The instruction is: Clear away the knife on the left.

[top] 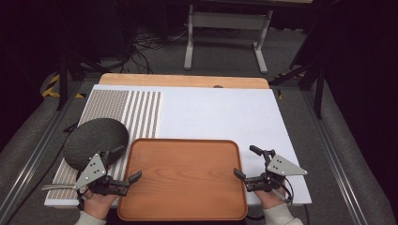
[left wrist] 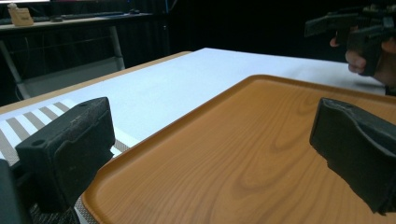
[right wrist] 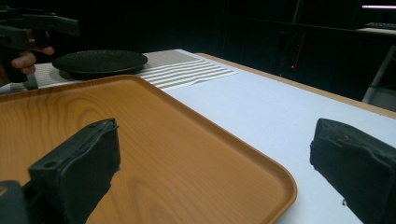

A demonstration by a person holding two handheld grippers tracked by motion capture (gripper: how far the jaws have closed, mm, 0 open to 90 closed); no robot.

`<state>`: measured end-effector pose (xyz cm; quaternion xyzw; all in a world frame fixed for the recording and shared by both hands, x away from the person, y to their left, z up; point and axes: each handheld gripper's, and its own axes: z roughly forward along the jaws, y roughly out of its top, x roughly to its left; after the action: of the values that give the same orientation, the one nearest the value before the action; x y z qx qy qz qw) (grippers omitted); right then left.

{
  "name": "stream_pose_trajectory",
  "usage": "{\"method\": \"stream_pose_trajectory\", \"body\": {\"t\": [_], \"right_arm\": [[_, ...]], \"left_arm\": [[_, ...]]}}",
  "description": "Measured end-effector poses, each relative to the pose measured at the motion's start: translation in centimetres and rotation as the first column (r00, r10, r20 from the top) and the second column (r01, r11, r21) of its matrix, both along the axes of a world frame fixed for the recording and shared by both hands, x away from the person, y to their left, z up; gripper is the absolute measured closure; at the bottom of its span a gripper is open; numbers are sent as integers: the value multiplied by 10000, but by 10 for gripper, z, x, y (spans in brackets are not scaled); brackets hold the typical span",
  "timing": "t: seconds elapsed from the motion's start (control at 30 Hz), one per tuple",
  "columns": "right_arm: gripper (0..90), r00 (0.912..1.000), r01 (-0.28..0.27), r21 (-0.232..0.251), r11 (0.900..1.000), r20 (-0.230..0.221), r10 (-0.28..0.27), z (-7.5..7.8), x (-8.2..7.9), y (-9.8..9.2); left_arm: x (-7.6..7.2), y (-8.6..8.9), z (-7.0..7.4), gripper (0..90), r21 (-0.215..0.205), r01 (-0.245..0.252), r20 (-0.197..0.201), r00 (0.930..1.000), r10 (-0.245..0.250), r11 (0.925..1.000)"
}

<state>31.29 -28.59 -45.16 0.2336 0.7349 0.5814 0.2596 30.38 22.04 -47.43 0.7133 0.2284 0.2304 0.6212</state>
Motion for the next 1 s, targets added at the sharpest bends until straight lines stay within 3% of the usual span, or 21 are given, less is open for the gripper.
{"method": "stream_pose_trajectory", "body": {"t": [0.07, 0.2, 0.33, 0.43, 0.5, 0.7, 1.0], "right_arm": [[22, 10000, 0, -9, 10000, -5, 0, 0, 0, 0], [22, 10000, -10, 49, 10000, -4, 11, 0, 0, 0], [22, 10000, -1, 75, 10000, -12, 1, -1, 0, -1], [22, 10000, -8, 71, 10000, -7, 8, -1, 0, -1], [23, 10000, -14, 66, 10000, -3, 14, -1, 0, -1], [23, 10000, -33, 70, 10000, -88, 34, -3, 1, 0], [23, 9998, -66, 8, 10000, -166, 66, -3, 3, 3]], "left_arm": [[1, 3, 0, 7, -326, -23, -202, 9998, 16, 9995], [1, 5, 2, 9, -391, -99, -147, 9998, 93, 9992], [2, 4, 4, 10, -71, -98, 0, 10000, 98, 9999], [2, 5, 5, 10, 6, -48, 33, 10000, 48, 10000], [2, 7, 7, 9, -158, -31, -40, 10000, 30, 9999], [1, 12, 18, 12, 110, -66, 105, 9999, 65, 9999], [6, 17, 30, 21, 633, 642, -423, 9972, -616, 9959]]}}
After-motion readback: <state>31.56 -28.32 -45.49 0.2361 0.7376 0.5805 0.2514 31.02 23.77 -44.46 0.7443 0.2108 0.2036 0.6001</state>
